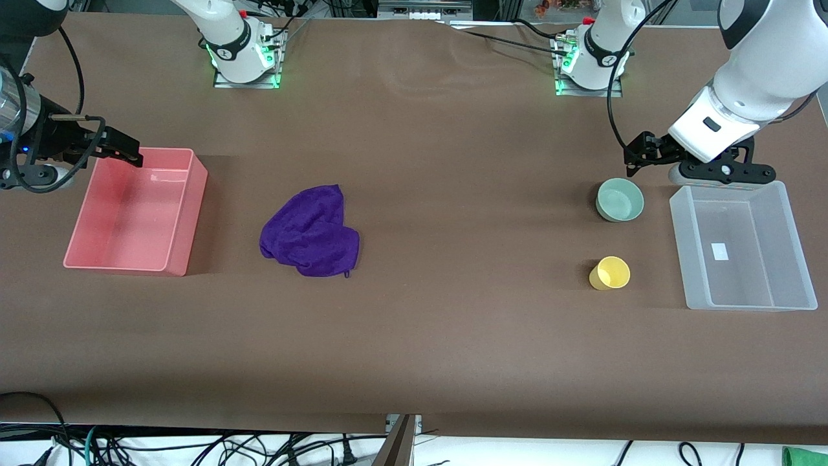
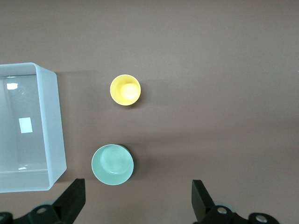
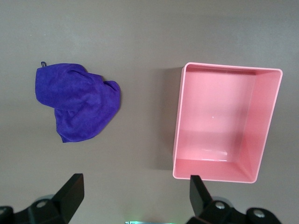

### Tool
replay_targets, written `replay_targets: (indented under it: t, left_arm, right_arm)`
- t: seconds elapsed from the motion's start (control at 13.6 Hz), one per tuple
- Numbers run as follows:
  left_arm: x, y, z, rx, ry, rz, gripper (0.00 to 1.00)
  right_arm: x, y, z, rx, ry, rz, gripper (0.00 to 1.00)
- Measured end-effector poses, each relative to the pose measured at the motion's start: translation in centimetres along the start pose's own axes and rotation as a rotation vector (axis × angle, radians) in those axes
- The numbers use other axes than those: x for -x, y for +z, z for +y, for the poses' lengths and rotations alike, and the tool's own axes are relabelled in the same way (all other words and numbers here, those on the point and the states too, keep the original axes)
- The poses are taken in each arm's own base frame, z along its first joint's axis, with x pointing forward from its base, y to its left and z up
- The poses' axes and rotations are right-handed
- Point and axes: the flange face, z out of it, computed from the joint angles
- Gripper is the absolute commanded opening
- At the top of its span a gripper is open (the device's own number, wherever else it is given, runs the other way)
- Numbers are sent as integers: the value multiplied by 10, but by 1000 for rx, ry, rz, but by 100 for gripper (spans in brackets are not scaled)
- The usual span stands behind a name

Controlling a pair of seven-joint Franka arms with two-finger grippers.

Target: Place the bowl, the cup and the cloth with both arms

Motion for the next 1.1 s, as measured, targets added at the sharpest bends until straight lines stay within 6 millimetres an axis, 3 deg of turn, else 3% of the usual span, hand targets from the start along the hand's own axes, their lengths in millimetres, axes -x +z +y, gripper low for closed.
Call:
replay_targets:
  t: [1.1]
  left_arm:
    - [3,-1,-1,-3,-2,-26,100]
  right_arm:
    - [0,0,0,0,1,0,100]
